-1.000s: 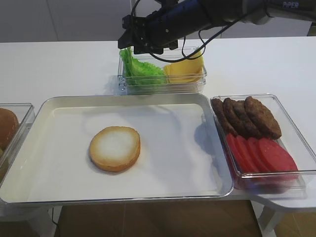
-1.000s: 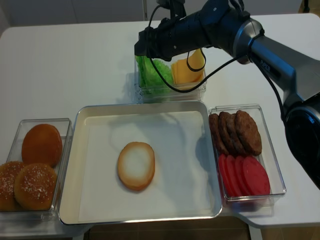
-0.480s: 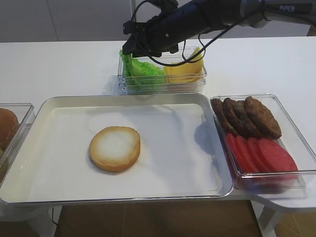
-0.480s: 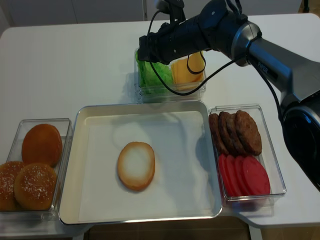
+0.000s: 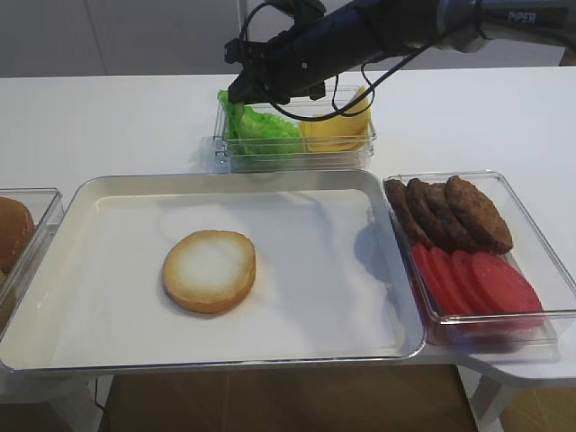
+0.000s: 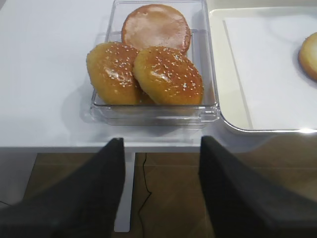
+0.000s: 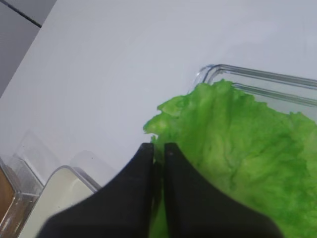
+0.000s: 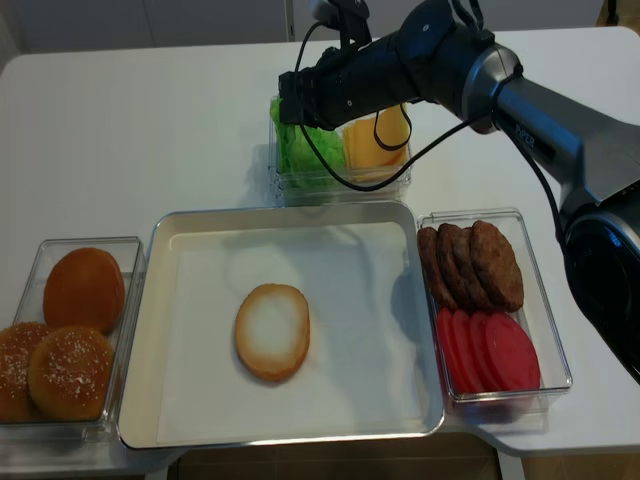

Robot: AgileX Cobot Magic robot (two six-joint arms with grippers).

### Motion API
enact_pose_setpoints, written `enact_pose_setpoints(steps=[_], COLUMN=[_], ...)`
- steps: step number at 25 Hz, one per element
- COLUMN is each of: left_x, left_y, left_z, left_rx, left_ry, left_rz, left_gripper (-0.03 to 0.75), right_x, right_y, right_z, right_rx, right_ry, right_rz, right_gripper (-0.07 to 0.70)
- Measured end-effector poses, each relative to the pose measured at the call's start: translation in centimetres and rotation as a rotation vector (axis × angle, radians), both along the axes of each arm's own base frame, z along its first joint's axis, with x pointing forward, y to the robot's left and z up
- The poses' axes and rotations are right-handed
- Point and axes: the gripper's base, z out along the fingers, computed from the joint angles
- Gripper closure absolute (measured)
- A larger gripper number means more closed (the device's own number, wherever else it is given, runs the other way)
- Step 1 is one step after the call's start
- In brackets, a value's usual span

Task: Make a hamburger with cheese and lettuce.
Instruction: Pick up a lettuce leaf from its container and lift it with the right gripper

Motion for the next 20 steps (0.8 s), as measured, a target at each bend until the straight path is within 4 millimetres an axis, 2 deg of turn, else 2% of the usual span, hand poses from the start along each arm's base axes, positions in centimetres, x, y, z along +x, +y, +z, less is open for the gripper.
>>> enact_pose_setpoints(steps=[9, 16, 20], left_x=[0.0, 0.0, 0.0], left_y=[0.0, 0.0, 0.0], left_z=[0.0, 0.0, 0.0], left_rx=[0.000, 0.000, 0.000], left_ry=[0.000, 0.000, 0.000], left_rz=[0.000, 0.000, 0.000], left_gripper=[0.353, 0.353, 0.353], right_x=[-0.2, -0.7, -1.3], right_y=[-0.1, -0.3, -0.7], right_z=[0.8, 2.8, 4.9], right_rx=[0.006, 0.012, 0.009], right_ry=[-0.016, -0.057, -0.091], right_rz=[0.001, 0.003, -0.001], right_gripper=[0.600, 0.601, 0.601])
